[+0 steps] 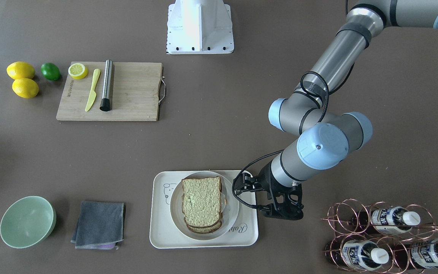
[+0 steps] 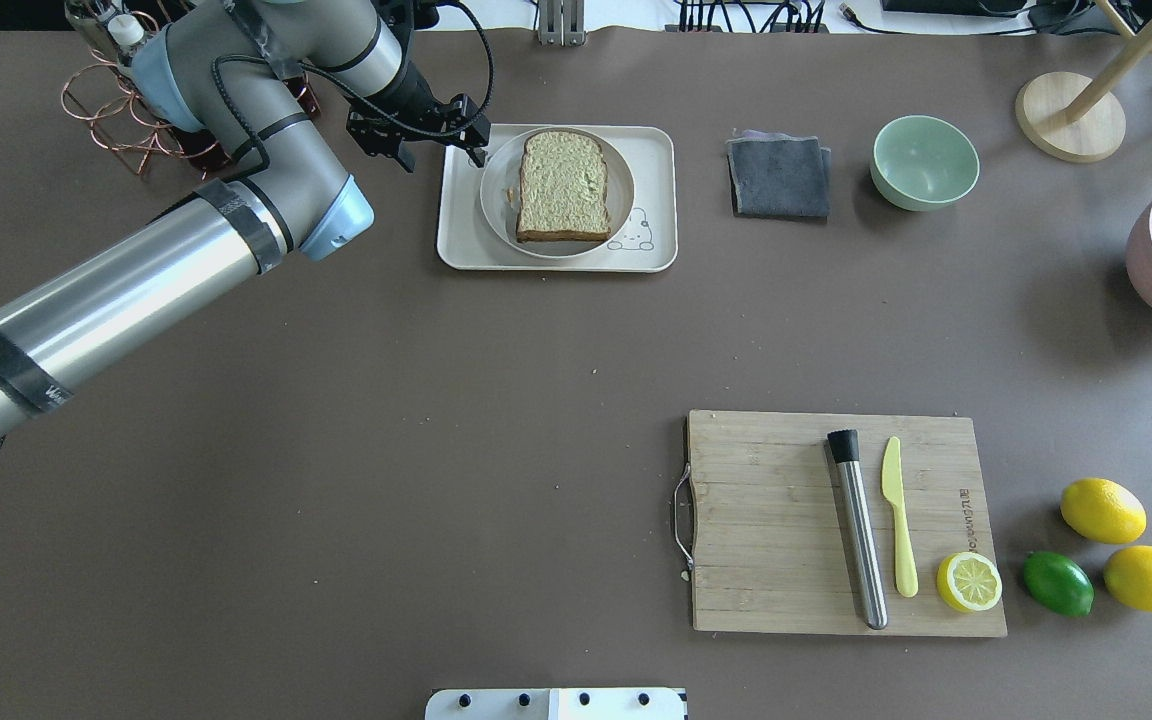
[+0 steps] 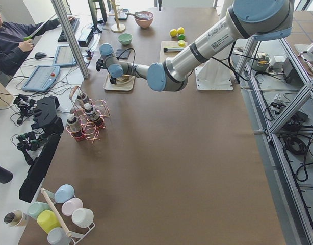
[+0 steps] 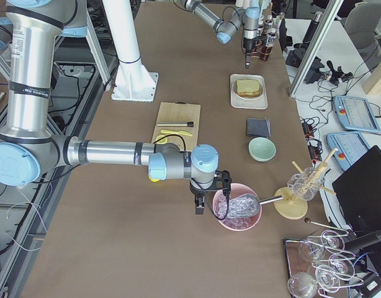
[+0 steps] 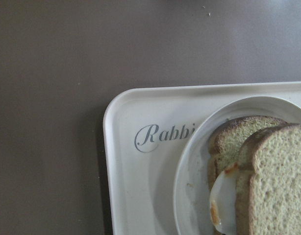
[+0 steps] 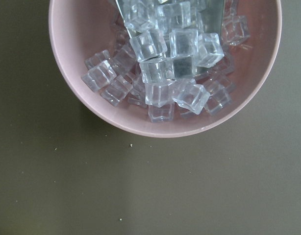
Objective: Make sandwich and place on tray
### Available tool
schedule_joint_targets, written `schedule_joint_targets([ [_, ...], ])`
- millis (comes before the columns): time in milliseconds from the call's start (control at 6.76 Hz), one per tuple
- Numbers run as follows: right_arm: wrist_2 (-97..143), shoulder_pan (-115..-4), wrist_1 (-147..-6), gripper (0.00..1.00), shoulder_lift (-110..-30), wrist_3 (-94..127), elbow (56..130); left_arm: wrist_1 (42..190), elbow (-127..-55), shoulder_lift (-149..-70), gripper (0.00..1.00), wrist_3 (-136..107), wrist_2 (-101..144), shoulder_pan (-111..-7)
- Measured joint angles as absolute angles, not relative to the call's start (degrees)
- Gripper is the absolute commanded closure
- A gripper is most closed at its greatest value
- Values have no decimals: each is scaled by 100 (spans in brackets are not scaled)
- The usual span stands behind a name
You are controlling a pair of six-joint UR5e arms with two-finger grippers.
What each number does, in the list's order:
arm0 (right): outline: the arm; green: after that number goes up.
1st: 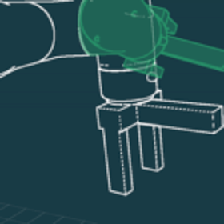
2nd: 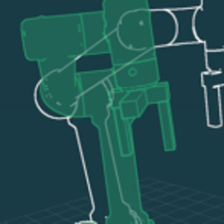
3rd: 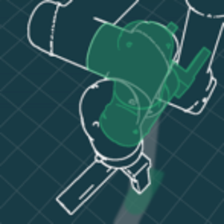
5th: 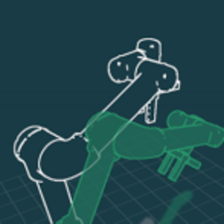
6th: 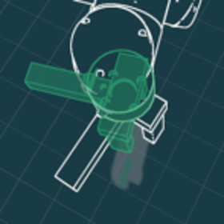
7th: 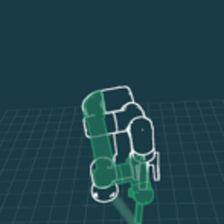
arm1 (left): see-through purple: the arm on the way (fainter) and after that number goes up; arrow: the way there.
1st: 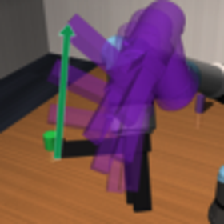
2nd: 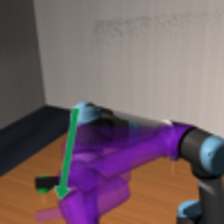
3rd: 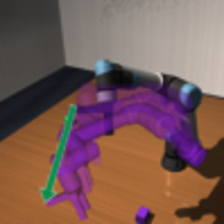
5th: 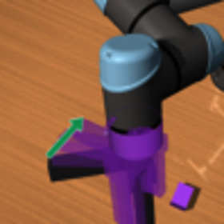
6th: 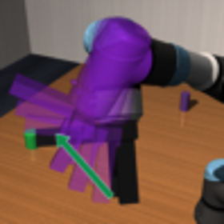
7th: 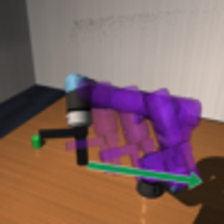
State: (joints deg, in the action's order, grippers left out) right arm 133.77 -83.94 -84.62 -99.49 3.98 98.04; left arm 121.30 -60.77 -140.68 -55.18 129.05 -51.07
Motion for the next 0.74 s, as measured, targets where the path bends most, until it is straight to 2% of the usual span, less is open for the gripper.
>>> schedule_joint_targets([
  [296, 13373, -8394, -8456, 0, -9949, 394, 9800, 11381, -8619, -12325, 2, -5470, 12911, -5306],
  [444, 13362, -8393, -8455, 0, -9949, 406, 9797, 11309, -9401, -11537, 2, -5293, 12926, -5537],
  [740, 13346, -8393, -8455, 0, -9953, 412, 9778, 11273, -10120, -10193, 2, -4005, 12952, -6252],
])
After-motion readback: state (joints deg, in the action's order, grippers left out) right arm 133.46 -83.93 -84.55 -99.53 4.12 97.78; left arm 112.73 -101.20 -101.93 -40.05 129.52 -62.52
